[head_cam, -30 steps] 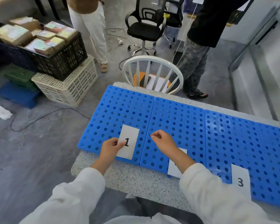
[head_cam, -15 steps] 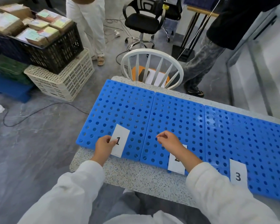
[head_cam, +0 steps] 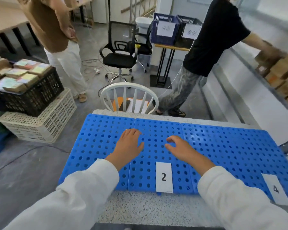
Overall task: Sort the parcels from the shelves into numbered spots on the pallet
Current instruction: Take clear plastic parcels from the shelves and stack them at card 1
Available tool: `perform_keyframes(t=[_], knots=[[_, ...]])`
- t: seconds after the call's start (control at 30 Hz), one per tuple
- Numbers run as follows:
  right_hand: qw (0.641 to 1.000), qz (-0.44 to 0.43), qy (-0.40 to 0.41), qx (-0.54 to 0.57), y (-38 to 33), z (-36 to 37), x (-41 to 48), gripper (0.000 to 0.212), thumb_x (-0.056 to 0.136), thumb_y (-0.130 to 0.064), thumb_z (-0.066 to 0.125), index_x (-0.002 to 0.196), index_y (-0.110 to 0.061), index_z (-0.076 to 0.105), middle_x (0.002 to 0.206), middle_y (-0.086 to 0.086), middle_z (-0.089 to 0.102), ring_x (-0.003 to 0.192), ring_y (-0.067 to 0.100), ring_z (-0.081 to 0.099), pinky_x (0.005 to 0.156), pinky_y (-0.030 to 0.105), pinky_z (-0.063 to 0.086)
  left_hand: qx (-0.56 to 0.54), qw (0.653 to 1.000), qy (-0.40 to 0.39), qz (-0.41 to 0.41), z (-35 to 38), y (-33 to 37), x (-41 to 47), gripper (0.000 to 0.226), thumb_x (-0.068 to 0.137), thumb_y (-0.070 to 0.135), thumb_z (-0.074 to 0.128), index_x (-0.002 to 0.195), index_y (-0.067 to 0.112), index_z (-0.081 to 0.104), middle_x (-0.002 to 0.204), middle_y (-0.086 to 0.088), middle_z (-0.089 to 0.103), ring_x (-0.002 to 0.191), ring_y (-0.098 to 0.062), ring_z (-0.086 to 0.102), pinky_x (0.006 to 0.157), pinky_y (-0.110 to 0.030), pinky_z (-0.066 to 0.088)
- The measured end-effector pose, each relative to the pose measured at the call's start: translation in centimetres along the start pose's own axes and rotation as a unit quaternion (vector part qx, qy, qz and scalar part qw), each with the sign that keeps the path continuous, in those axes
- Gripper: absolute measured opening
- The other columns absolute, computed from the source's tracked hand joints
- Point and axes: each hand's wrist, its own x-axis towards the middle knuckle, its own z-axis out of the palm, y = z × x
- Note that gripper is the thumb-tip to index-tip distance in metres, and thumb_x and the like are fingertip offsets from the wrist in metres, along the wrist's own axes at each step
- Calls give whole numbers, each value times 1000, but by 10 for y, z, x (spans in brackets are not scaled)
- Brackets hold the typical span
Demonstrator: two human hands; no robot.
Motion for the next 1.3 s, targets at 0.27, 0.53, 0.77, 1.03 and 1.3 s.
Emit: perform_keyframes(t=[0.27,0.53,0.77,1.03,1.3], knots=[[984,-5,172,-55,52,-142,-115,53,98,-42,46,144,-19,36,148,-3,33,113,22,57,85,33,48,46,970,47,233,-64,196,31,50,99,32,43,146,17,33,149,1,38,138,-18,30,112,-29,23],[941,120,306,-79,142,-245,-293,57,97,-45,47,145,-19,33,149,-2,34,131,17,42,104,33,39,75,912,36,402,-74,413,-14,51,97,38,45,142,14,39,142,-3,46,131,-21,40,106,-33,34],[889,212,398,-83,192,-269,-438,54,94,-39,53,142,-19,39,145,1,41,127,19,47,105,38,41,16,857,24,514,-56,565,-81,52,96,43,46,140,15,43,139,-3,49,129,-19,44,106,-36,38],[839,283,459,-77,221,-270,-564,54,95,-41,51,142,-19,38,149,0,38,130,19,43,108,36,38,3,820,12,572,-32,661,-140,51,95,45,48,139,19,44,141,-1,49,128,-19,45,104,-36,40],[820,293,488,-60,241,-297,-568,54,95,-41,50,142,-19,38,147,1,40,130,20,43,102,33,38,9,808,19,589,-16,711,-133,51,96,44,48,138,17,46,140,-4,51,124,-21,50,100,-33,41]])
